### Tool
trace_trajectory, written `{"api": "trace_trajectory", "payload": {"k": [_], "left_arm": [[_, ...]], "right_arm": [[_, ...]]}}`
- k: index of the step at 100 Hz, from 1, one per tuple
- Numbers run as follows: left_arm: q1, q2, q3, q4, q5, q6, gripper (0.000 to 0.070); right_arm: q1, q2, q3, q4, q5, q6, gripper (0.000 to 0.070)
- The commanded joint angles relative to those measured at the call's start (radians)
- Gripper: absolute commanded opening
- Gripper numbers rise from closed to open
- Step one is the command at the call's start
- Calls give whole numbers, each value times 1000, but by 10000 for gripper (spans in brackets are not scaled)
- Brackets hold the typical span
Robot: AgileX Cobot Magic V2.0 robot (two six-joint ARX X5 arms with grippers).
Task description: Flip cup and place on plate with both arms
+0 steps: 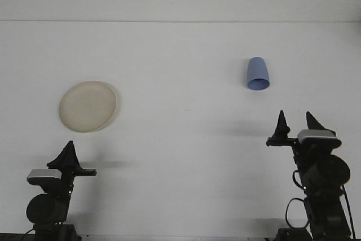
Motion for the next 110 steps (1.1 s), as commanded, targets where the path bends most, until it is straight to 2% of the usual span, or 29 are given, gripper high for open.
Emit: {"api": "trace_trajectory", "payload": {"k": [1, 24, 40, 52, 81, 100, 110], "left_arm": [[1, -1, -20, 11, 0, -6, 12], [1, -1, -20, 11, 0, -6, 12], [1, -1, -20, 11, 0, -6, 12], [1, -1, -20, 11, 0, -6, 12], [1, -1, -20, 11, 0, -5, 12], [1, -1, -20, 11, 0, -6, 12], [1, -1, -20, 11, 0, -5, 12]], "right_arm": [[0, 87, 13, 44, -21, -60, 562], [0, 410, 15, 294, -46, -109, 561], [-11, 636, 20, 492, -44, -203, 561], [-40, 790, 61, 571, -45, -234, 561], [-97, 1112, 278, 600, -68, -260, 561], [-100, 1278, 419, 600, -72, -341, 560], [-100, 1353, 487, 602, -71, -358, 557]]}}
